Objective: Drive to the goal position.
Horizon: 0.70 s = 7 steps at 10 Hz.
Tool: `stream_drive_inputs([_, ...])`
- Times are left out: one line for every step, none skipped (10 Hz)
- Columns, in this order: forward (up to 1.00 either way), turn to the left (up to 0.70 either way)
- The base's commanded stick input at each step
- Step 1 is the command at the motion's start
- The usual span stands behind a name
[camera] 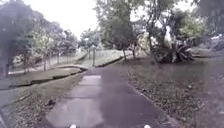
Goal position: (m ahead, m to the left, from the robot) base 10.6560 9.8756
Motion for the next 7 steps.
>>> stream_drive_inputs([0.70,0.00])
stream_drive_inputs([0.70,0.00])
stream_drive_inputs([0.70,0.00])
stream_drive_inputs([0.70,0.00])
stream_drive_inputs([0.70,0.00])
stream_drive_inputs([0.70,0.00])
stream_drive_inputs([0.70,0.00])
